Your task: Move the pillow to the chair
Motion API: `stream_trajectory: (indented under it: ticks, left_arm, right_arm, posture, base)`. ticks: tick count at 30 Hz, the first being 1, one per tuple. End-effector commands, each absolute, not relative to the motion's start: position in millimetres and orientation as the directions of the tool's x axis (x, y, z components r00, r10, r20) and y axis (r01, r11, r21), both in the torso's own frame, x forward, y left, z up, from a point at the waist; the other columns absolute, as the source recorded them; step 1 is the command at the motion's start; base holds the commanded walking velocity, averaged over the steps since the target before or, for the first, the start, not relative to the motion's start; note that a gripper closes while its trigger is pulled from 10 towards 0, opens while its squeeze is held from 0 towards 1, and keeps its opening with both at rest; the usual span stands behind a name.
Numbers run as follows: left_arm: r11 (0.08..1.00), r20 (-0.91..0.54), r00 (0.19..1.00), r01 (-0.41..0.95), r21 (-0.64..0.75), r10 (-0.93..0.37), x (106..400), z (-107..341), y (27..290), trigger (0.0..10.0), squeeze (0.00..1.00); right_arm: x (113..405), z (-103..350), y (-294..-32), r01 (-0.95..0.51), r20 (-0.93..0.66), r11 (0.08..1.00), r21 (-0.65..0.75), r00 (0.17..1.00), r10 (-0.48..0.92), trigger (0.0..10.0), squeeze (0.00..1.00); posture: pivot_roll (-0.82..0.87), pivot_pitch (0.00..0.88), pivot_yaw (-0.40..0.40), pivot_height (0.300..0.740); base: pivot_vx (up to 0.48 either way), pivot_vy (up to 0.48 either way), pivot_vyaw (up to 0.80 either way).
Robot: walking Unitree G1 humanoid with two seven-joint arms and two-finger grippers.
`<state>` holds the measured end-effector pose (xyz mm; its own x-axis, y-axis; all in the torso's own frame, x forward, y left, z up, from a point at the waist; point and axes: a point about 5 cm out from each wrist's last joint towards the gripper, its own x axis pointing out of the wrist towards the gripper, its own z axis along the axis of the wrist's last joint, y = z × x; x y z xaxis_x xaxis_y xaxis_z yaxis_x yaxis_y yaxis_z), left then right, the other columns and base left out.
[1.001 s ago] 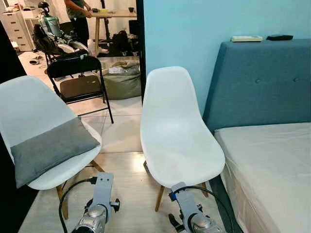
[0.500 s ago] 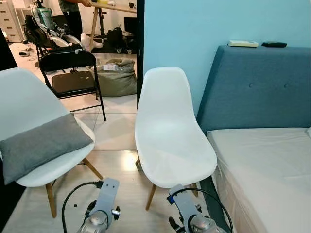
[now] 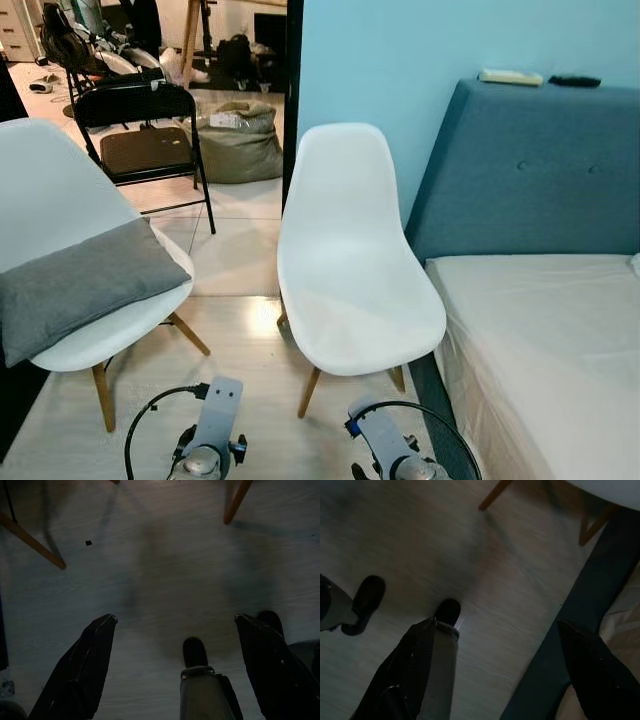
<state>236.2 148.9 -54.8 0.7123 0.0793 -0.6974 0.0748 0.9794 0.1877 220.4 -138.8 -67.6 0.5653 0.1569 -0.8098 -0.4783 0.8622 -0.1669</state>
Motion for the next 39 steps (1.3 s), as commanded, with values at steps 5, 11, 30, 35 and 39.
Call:
stream_trajectory:
  ticks: [5,11,30,35,39]
  left_arm:
    - [0.975,-0.704,0.707,0.108,0.193,0.061,235,-56,147,10.0,0.00]
    - [0.981,-0.713,0.700,0.108,0.162,0.041,231,-58,141,10.0,0.00]
    - [0.986,-0.642,0.760,0.013,0.169,0.100,241,-49,147,10.0,0.00]
    - [0.982,-0.651,0.739,-0.085,0.167,0.174,241,-49,156,10.0,0.00]
    - [0.982,-0.646,0.744,-0.079,0.169,0.171,243,-48,156,10.0,0.00]
  right_arm:
    - [211,-73,-139,-0.448,-0.816,0.883,-0.140,0.557,0.153,10.0,0.00]
    - [208,-74,-145,-0.446,-0.820,0.881,-0.158,0.557,0.135,10.0,0.00]
    - [224,-65,-146,-0.424,-0.787,0.892,-0.154,0.599,0.149,10.0,0.00]
    - [231,-60,-145,-0.422,-0.752,0.891,-0.165,0.638,0.163,10.0,0.00]
    - [233,-58,-144,-0.443,-0.750,0.880,-0.172,0.638,0.174,10.0,0.00]
  posture:
    - [0.07,0.070,-0.038,0.740]
    - [0.06,0.061,-0.054,0.740]
    - [0.04,0.075,0.003,0.740]
    - [0.04,0.081,-0.003,0.740]
    - [0.05,0.079,-0.003,0.740]
  base:
    - [0.000,0.000,0.00]
    - [0.000,0.000,0.00]
    - [0.000,0.000,0.00]
    - [0.000,0.000,0.00]
    - [0.000,0.000,0.00]
